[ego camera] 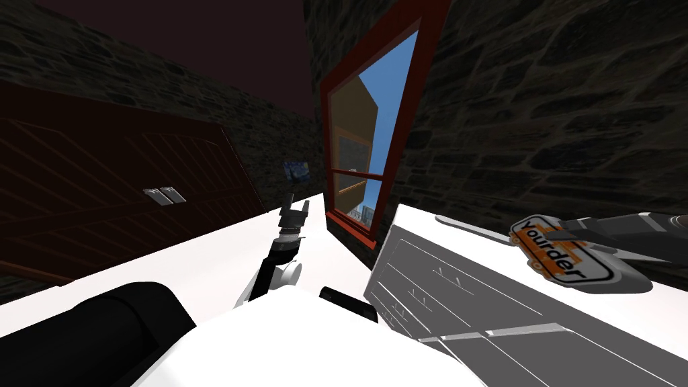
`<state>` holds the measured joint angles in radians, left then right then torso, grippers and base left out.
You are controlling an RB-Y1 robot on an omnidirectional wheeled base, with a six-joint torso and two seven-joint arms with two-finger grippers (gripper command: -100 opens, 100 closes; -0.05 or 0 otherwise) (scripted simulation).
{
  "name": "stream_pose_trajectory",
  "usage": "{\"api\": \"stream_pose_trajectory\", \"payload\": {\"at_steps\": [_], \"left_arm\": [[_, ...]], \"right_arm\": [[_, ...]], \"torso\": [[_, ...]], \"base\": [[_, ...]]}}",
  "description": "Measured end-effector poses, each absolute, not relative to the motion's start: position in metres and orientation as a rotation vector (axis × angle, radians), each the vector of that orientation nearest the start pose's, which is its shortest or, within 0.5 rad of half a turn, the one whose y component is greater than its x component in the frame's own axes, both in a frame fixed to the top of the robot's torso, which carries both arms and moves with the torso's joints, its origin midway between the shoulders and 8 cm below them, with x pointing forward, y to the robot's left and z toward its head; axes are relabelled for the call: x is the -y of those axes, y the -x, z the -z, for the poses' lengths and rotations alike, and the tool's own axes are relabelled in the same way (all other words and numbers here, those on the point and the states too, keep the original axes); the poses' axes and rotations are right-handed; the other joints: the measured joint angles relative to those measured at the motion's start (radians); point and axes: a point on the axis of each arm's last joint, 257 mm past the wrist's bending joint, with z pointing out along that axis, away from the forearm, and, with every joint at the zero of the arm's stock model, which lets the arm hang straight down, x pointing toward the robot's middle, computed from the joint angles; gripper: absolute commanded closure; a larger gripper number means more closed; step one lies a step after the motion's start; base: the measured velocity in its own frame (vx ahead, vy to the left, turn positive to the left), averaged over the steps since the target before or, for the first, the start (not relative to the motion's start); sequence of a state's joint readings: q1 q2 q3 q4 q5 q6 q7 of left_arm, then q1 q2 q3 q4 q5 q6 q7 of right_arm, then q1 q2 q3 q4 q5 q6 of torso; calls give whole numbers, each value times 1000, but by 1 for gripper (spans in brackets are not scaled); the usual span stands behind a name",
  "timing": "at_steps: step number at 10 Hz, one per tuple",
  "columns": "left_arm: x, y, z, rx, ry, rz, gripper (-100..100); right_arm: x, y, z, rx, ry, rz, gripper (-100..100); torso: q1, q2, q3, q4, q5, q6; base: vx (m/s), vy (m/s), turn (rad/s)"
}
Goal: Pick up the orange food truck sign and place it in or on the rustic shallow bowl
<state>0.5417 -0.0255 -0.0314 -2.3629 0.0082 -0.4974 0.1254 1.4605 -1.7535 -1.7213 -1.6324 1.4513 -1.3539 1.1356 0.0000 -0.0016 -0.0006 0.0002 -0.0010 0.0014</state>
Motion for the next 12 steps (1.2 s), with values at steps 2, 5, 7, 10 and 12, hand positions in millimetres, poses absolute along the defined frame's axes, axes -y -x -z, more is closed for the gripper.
{"api": "stream_pose_trajectory", "payload": {"at_steps": [2,5,7,10,12], "left_arm": [[-275,-325,-48,-520,694,1449,0],[-275,-325,-48,-520,694,1449,0],[-275,-325,-48,-520,694,1449,0],[-275,-325,-48,-520,694,1449,0],[-275,-325,-48,-520,693,1449,0]], "right_arm": [[572,-347,-39,-706,3077,864,100],[572,-347,-40,-708,3077,864,100],[567,-345,-47,-699,3075,865,100],[565,-344,-51,-696,3075,861,100],[554,-354,-69,-640,3053,901,100]], "torso": [[-1,0,0,0,-1,0],[-1,0,0,0,-1,0],[0,1,1,1,0,0],[1,1,1,1,0,0],[0,10,6,3,1,-1]], "base": [[0,0,0],[-1,1,-16],[-2,3,-26],[-27,-10,8],[-170,-67,36]]}}
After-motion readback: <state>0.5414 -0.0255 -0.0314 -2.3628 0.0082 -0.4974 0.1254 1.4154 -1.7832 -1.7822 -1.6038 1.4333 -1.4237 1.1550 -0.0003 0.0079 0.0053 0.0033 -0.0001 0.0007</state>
